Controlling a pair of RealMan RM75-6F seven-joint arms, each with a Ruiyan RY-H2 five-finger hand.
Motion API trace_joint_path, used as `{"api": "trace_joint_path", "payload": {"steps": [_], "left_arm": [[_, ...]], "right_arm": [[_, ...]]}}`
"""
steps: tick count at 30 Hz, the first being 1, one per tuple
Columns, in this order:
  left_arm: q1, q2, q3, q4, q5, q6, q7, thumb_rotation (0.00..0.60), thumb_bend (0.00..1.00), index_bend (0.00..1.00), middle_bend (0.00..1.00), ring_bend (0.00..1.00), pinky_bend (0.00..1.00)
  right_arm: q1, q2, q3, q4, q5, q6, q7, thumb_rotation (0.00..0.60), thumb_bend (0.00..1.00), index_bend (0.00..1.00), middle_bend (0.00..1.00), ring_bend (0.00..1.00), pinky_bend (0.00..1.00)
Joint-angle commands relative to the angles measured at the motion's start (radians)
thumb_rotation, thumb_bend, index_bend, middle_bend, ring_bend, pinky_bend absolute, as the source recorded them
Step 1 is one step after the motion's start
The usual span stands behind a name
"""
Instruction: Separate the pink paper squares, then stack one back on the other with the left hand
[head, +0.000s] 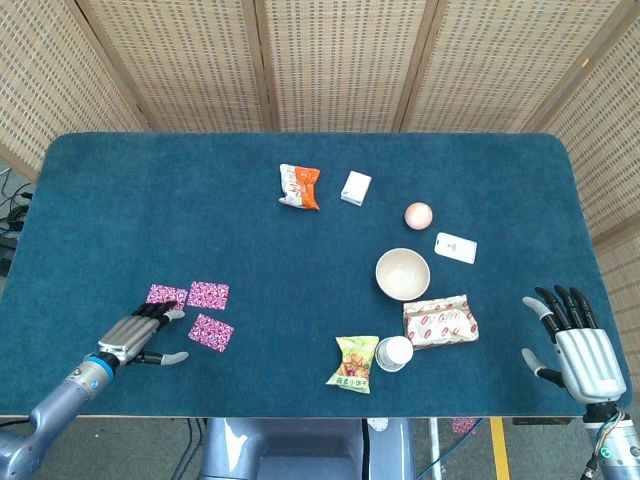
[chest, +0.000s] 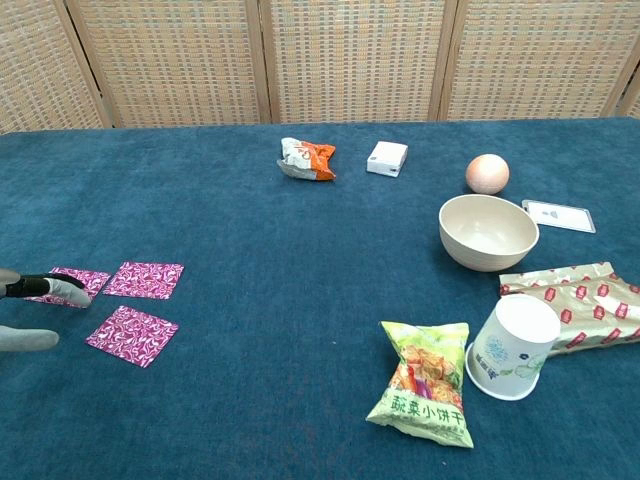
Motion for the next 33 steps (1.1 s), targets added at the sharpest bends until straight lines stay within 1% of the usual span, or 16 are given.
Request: {"api": "trace_joint_path", "payload": {"steps": [1, 5, 7, 8, 10, 11, 12, 14, 15, 17, 20, 22, 24, 27, 30, 33], "left_arm": [[0.016, 0.023, -0.004, -0.022, 0.021, 0.037, -0.011, 0.113, 0.06, 0.10, 0.00, 0.00, 0.00], [0.033, 0.048, -0.016, -0.044, 0.049, 0.093, -0.008, 0.113, 0.07, 0.10, 0.00, 0.00, 0.00], [0.042, 0.059, -0.029, -0.047, 0.056, 0.137, 0.025, 0.116, 0.07, 0.10, 0.00, 0.00, 0.00], [0.047, 0.061, -0.035, -0.045, 0.056, 0.161, 0.048, 0.132, 0.08, 0.10, 0.00, 0.00, 0.00], [0.056, 0.064, -0.049, -0.038, 0.057, 0.207, 0.096, 0.234, 0.09, 0.11, 0.00, 0.00, 0.00], [0.060, 0.065, -0.056, -0.030, 0.055, 0.229, 0.132, 0.310, 0.10, 0.11, 0.00, 0.00, 0.00], [0.061, 0.065, -0.060, -0.024, 0.055, 0.244, 0.161, 0.369, 0.10, 0.11, 0.00, 0.00, 0.00], [0.062, 0.066, -0.070, -0.011, 0.049, 0.269, 0.227, 0.429, 0.11, 0.11, 0.02, 0.01, 0.02], [0.062, 0.066, -0.072, -0.009, 0.047, 0.273, 0.242, 0.448, 0.11, 0.11, 0.05, 0.03, 0.04], [0.060, 0.066, -0.077, 0.000, 0.044, 0.284, 0.291, 0.469, 0.11, 0.11, 0.11, 0.08, 0.10], [0.050, 0.062, -0.080, 0.029, 0.043, 0.292, 0.393, 0.475, 0.11, 0.15, 0.22, 0.20, 0.19], [0.047, 0.052, -0.080, 0.049, 0.046, 0.294, 0.429, 0.479, 0.11, 0.17, 0.28, 0.26, 0.25], [0.042, 0.037, -0.080, 0.069, 0.039, 0.278, 0.441, 0.481, 0.11, 0.19, 0.36, 0.33, 0.32], [0.035, 0.020, -0.082, 0.098, 0.027, 0.252, 0.445, 0.485, 0.12, 0.25, 0.46, 0.43, 0.42], [0.030, 0.004, -0.086, 0.124, 0.015, 0.236, 0.447, 0.493, 0.13, 0.27, 0.52, 0.49, 0.46], [0.020, -0.019, -0.094, 0.154, 0.000, 0.209, 0.439, 0.492, 0.14, 0.27, 0.54, 0.50, 0.48]], "right_arm": [[0.000, -0.001, -0.002, -0.003, -0.004, 0.001, -0.002, 0.600, 0.31, 0.17, 0.13, 0.00, 0.00], [-0.001, -0.002, -0.004, -0.002, -0.007, 0.005, -0.003, 0.600, 0.31, 0.17, 0.13, 0.00, 0.00], [-0.001, 0.000, -0.003, -0.002, -0.006, 0.005, -0.003, 0.600, 0.32, 0.17, 0.13, 0.00, 0.00], [-0.002, 0.001, -0.003, -0.003, -0.005, 0.006, -0.002, 0.600, 0.32, 0.17, 0.13, 0.00, 0.00], [-0.002, 0.004, -0.003, -0.004, -0.005, 0.007, -0.003, 0.600, 0.31, 0.17, 0.13, 0.00, 0.00], [-0.003, 0.006, -0.003, -0.006, -0.005, 0.009, -0.003, 0.600, 0.31, 0.17, 0.13, 0.00, 0.00], [-0.003, 0.008, -0.003, -0.007, -0.006, 0.010, -0.003, 0.600, 0.31, 0.17, 0.13, 0.00, 0.00], [-0.004, 0.009, -0.003, -0.008, -0.005, 0.011, -0.003, 0.600, 0.31, 0.17, 0.13, 0.00, 0.00], [-0.004, 0.009, -0.003, -0.008, -0.005, 0.011, -0.003, 0.600, 0.32, 0.17, 0.13, 0.00, 0.00], [-0.004, 0.009, -0.002, -0.009, -0.005, 0.012, -0.003, 0.600, 0.32, 0.17, 0.13, 0.00, 0.00], [-0.004, 0.009, -0.003, -0.008, -0.006, 0.011, 0.000, 0.600, 0.32, 0.17, 0.13, 0.00, 0.00], [-0.003, 0.009, -0.003, -0.008, -0.007, 0.011, 0.001, 0.600, 0.32, 0.17, 0.13, 0.00, 0.00], [-0.002, 0.009, -0.003, -0.008, -0.007, 0.011, 0.001, 0.600, 0.31, 0.17, 0.13, 0.00, 0.00], [-0.001, 0.009, -0.003, -0.008, -0.008, 0.009, 0.001, 0.600, 0.31, 0.17, 0.13, 0.00, 0.00], [0.000, 0.008, -0.004, -0.008, -0.008, 0.008, 0.001, 0.600, 0.32, 0.17, 0.13, 0.00, 0.00], [0.001, 0.007, -0.003, -0.008, -0.007, 0.006, 0.000, 0.600, 0.32, 0.17, 0.13, 0.00, 0.00]]}}
